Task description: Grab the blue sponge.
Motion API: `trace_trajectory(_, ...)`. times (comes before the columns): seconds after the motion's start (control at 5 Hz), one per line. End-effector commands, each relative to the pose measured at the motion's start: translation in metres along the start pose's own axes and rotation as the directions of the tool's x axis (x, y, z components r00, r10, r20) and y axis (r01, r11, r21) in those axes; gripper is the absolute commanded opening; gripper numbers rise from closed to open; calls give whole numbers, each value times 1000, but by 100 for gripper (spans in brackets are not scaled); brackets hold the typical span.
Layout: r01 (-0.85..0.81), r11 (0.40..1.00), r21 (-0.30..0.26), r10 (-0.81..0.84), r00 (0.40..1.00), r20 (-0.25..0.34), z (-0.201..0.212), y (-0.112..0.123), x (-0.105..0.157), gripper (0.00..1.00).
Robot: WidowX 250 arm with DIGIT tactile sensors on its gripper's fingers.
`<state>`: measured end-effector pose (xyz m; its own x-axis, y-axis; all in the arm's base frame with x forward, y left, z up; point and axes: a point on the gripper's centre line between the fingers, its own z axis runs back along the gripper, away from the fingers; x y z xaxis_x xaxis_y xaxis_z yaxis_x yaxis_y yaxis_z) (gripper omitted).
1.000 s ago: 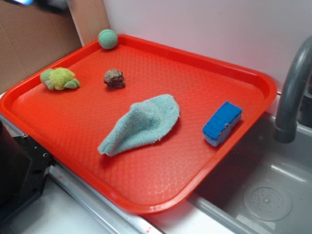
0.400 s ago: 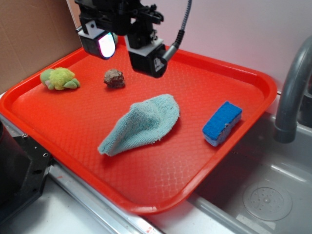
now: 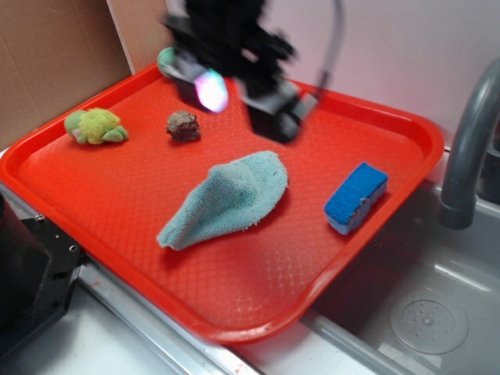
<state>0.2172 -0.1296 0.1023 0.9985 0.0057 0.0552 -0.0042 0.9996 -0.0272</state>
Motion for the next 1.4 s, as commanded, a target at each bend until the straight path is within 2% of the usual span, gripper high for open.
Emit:
trace_trajectory(0.0,74,997,-15,-73,992,99,-23,-24,39,100)
trace_trajectory(0.2,133,989,-58,-127,986,107,-33,-42,41,100)
trace_trajectory(0.4,185,981,-57,-179,979,97,-40,-56,54,100)
trace_trajectory(0.6,215,976,-30,-213,975,63,-54,-63,56,100)
trace_trajectory(0.8,214,976,-30,-213,976,44,-59,-46,52,100)
trace_trajectory(1.2,212,975,-73,-214,976,-29,-71,-11,46,100)
